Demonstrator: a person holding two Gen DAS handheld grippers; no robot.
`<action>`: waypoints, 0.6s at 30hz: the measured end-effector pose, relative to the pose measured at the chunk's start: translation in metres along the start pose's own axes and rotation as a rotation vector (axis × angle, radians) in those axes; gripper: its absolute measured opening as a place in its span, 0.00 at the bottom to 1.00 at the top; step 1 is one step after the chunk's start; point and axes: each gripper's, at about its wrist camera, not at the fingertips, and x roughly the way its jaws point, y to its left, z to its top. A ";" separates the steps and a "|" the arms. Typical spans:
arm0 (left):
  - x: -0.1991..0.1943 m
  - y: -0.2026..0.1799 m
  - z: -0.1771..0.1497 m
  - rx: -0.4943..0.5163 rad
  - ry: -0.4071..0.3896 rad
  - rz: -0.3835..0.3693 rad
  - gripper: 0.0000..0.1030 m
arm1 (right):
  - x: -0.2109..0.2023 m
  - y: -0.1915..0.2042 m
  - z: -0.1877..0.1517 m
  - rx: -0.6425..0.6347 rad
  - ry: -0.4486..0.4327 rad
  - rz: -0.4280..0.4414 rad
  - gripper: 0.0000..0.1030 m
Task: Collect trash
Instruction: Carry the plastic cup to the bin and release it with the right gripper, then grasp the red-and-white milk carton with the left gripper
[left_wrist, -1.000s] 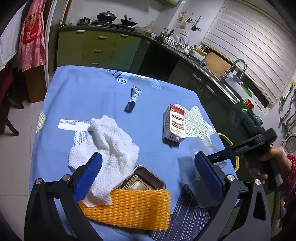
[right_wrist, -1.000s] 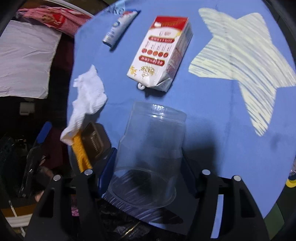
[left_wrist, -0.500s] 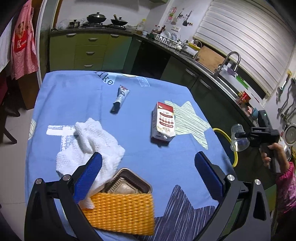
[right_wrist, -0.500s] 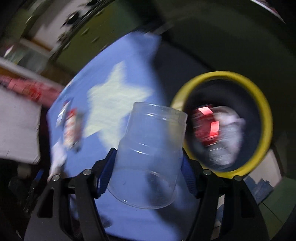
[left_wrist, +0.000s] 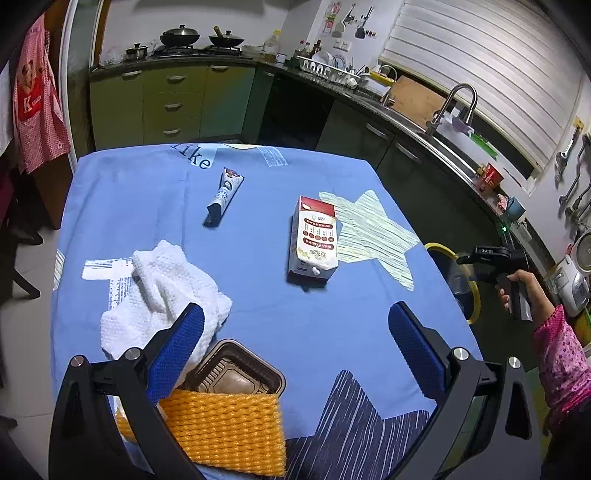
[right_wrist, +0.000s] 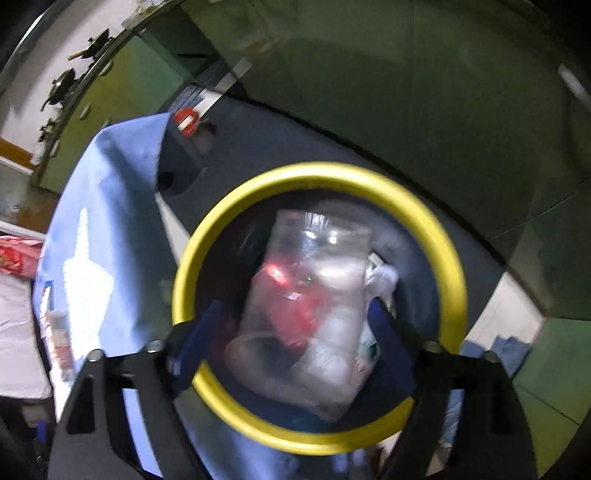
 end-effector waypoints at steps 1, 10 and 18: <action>0.002 -0.001 0.000 0.004 0.006 -0.003 0.96 | -0.002 -0.001 0.000 -0.003 -0.008 -0.001 0.78; 0.017 -0.008 0.007 0.023 0.043 -0.025 0.96 | -0.042 -0.005 -0.034 -0.010 -0.075 0.123 0.78; 0.041 -0.014 0.017 0.035 0.112 -0.029 0.96 | -0.063 0.002 -0.066 -0.074 -0.118 0.118 0.80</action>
